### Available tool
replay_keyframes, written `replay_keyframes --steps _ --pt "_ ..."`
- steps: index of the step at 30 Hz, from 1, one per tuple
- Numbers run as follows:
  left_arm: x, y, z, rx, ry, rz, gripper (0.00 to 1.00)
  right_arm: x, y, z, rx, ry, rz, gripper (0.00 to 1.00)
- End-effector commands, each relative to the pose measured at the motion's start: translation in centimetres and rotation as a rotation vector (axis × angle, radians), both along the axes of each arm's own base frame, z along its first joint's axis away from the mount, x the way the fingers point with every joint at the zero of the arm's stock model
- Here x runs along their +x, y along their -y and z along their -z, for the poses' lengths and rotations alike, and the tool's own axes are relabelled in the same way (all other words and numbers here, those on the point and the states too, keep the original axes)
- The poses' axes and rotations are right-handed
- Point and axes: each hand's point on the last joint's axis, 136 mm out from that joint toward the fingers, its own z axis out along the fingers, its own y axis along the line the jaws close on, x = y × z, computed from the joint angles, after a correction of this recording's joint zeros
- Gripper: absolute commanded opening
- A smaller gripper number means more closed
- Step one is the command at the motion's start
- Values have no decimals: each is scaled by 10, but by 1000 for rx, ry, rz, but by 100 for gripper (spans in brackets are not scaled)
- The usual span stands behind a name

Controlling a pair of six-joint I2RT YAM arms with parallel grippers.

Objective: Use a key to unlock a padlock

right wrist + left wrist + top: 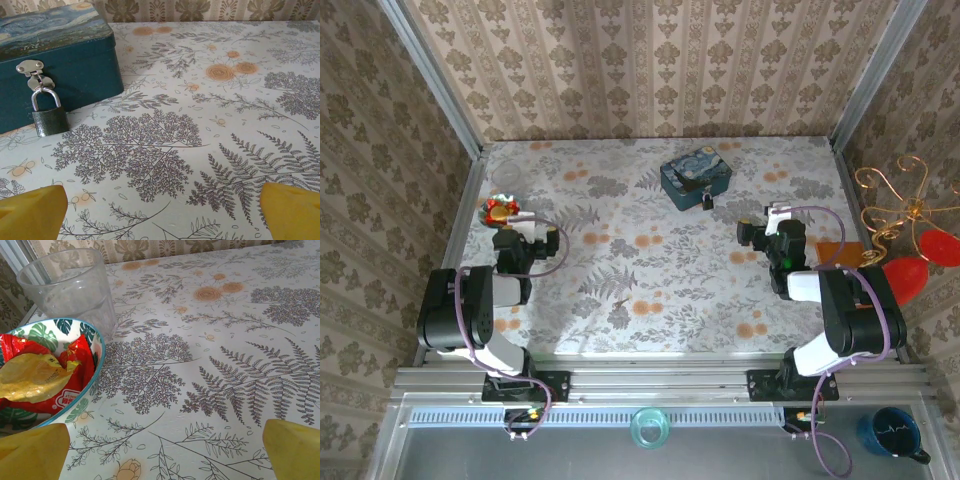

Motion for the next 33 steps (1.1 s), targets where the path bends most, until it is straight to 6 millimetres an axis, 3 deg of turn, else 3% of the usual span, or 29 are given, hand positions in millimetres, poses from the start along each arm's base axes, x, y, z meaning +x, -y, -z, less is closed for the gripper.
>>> replay_keyframes --steps 1,26,33 --pt "6 0 -9 -18 24 4 100 2 -1 -3 17 16 -9 100" --pt "-3 -11 -12 -20 69 -60 100 1 -2 -3 9 18 -6 100" --pt "-30 -4 -45 -18 183 -31 100 -10 -19 -18 -47 74 -70 100"
